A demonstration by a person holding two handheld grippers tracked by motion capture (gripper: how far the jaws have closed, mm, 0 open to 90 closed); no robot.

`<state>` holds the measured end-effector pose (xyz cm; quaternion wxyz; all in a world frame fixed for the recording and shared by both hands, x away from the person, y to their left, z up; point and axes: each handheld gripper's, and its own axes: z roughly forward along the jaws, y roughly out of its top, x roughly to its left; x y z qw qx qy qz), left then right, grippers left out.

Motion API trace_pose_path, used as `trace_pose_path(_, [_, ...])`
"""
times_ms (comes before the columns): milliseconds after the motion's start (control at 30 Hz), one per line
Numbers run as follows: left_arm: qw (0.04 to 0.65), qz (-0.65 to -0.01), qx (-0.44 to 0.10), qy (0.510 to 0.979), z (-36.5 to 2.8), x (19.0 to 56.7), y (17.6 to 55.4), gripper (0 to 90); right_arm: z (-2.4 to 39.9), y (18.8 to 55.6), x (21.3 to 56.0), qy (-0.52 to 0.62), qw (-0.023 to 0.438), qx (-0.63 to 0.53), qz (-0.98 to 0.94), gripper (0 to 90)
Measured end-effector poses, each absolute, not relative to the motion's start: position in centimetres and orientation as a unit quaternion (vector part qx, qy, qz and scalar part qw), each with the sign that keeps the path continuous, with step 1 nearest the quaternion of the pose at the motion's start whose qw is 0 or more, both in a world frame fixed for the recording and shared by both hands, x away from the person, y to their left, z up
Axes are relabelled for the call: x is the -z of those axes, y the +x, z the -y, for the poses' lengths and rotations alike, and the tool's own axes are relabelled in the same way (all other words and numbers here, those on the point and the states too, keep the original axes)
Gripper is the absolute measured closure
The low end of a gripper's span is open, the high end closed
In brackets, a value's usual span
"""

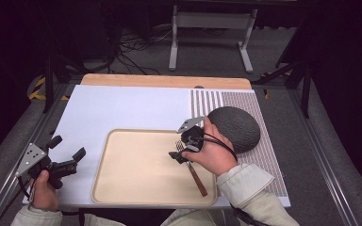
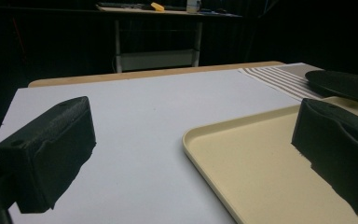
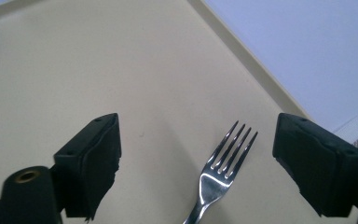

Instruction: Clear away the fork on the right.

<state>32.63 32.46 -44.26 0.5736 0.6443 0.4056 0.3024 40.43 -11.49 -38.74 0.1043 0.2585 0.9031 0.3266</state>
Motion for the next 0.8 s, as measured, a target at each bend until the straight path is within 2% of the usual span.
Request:
trace_pose_path(133, [0.574, -0.406, -0.302, 0.644, -32.5, 44.3, 32.6, 0.0, 11.4, 40.8, 39.5, 0.234, 0.102, -0.334, -0.907, 24.3])
trace_pose_path(233, [0.574, -0.406, -0.302, 0.644, -32.5, 44.3, 32.7, 0.0, 11.3, 41.1, 40.1, 0.223, 0.097, -0.342, -0.908, 36.7])
trace_pose_path(267, [0.574, -0.406, -0.302, 0.644, -32.5, 44.3, 32.7, 0.0, 11.3, 41.1, 40.1, 0.223, 0.097, -0.342, -0.908, 36.7])
trace_pose_path(300, [0.574, -0.406, -0.302, 0.644, -32.5, 44.3, 32.7, 0.0, 11.3, 41.3, 40.6, 0.212, 0.087, -0.348, -0.909, 45.9])
trace_pose_path(367, [0.574, -0.406, -0.302, 0.644, -32.5, 44.3, 32.7, 0.0, 11.2, 41.5, 41.0, 0.200, 0.085, -0.346, -0.912, 56.1])
trace_pose_path(567, [0.574, -0.406, -0.302, 0.644, -32.5, 44.3, 32.7, 0.0, 10.8, 42.3, 42.1, 0.180, 0.087, -0.348, -0.916, 75.1])
trace_pose_path(700, [0.574, -0.404, -0.302, 0.645, -32.5, 44.3, 32.7, 0.0, 10.5, 42.7, 42.9, 0.175, 0.091, -0.334, -0.922, 85.2])
trace_pose_path(800, [0.574, -0.405, -0.302, 0.644, -32.5, 44.3, 32.7, 0.0, 10.5, 42.9, 43.2, 0.174, 0.102, -0.327, -0.923, 88.9])
